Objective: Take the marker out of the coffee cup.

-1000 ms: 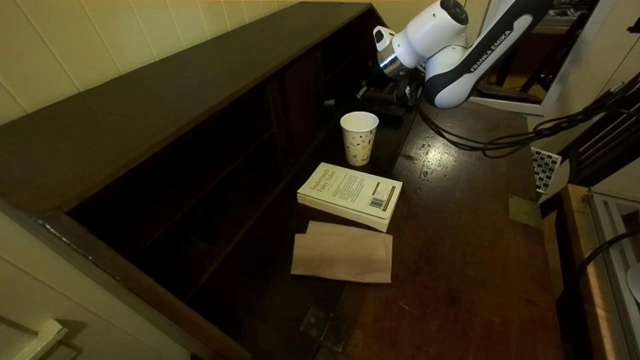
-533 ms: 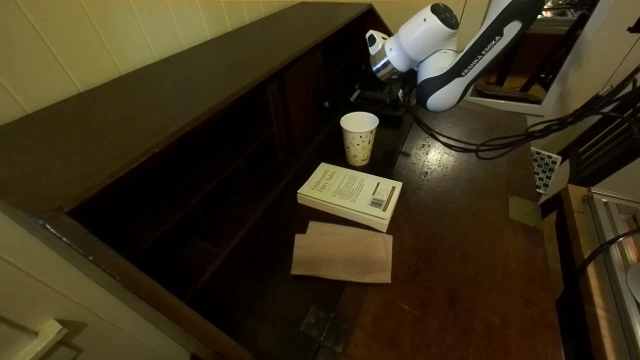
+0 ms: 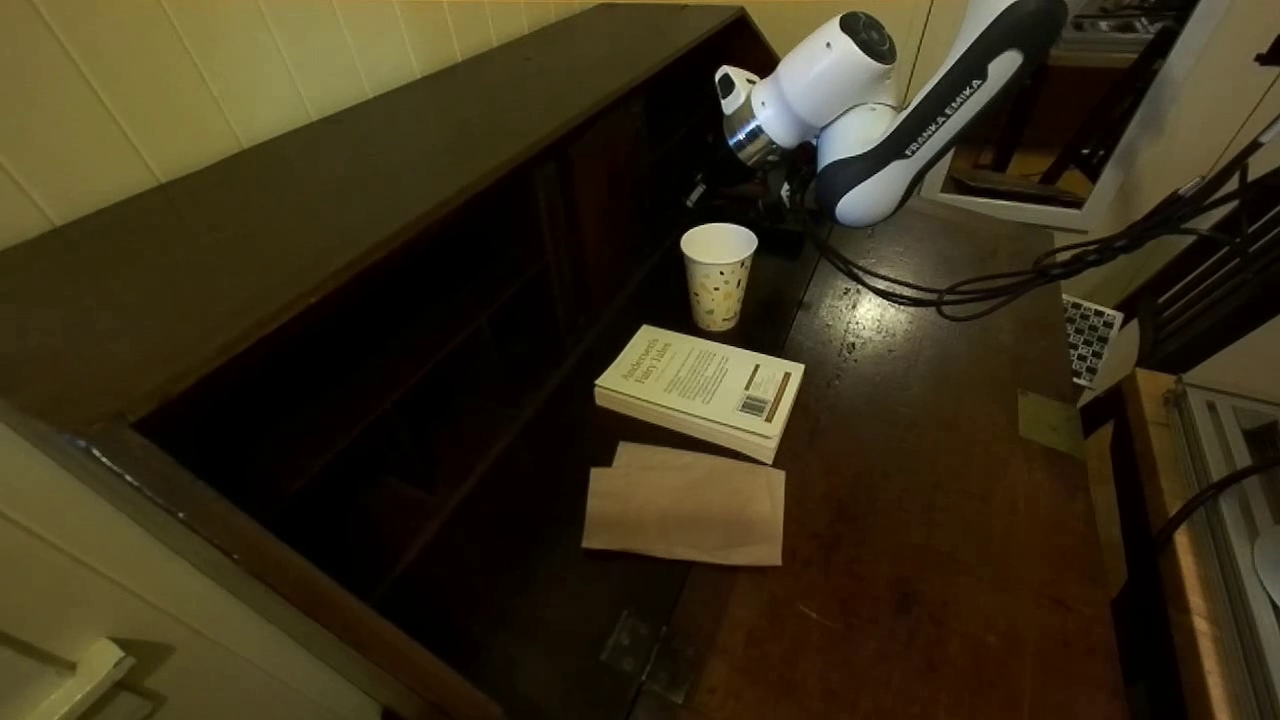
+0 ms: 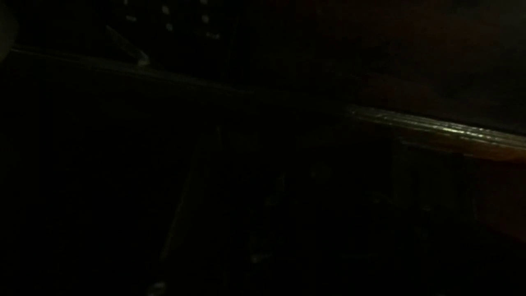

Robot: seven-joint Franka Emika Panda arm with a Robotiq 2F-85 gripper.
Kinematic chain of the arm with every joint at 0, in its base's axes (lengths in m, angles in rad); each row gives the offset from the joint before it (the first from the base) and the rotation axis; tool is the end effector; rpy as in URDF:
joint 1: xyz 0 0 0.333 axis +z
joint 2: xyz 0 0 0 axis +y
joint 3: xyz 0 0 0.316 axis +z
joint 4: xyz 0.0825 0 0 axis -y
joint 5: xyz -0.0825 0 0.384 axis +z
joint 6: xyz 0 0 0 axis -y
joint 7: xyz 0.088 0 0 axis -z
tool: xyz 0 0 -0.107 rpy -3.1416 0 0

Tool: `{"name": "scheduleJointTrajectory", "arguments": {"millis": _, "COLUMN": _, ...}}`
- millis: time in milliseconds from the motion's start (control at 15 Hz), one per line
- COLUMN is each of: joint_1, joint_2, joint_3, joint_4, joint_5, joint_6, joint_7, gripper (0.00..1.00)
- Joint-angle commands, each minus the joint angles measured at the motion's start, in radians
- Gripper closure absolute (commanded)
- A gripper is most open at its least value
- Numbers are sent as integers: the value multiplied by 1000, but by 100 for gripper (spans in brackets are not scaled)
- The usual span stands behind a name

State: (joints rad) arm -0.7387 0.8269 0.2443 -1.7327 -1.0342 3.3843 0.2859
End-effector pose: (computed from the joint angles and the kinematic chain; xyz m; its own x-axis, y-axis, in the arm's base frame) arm 0.6235 -0.2574 0.2023 0.6828 0.2029 0.7019 0.0903 -0.9767 0.1944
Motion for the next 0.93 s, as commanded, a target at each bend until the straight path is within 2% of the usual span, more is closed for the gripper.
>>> {"name": "scheduleJointTrajectory", "arguments": {"millis": 0, "joint_1": 22, "joint_2": 35, "joint_3": -1, "joint_4": 55, "joint_5": 21, "joint_6": -25, "joint_7": 4, "gripper": 94}}
{"name": "scheduleJointTrajectory", "arguments": {"millis": 867, "joint_1": 58, "joint_2": 54, "joint_3": -28, "joint_4": 101, "joint_5": 32, "joint_6": -29, "joint_7": 10, "gripper": 94}}
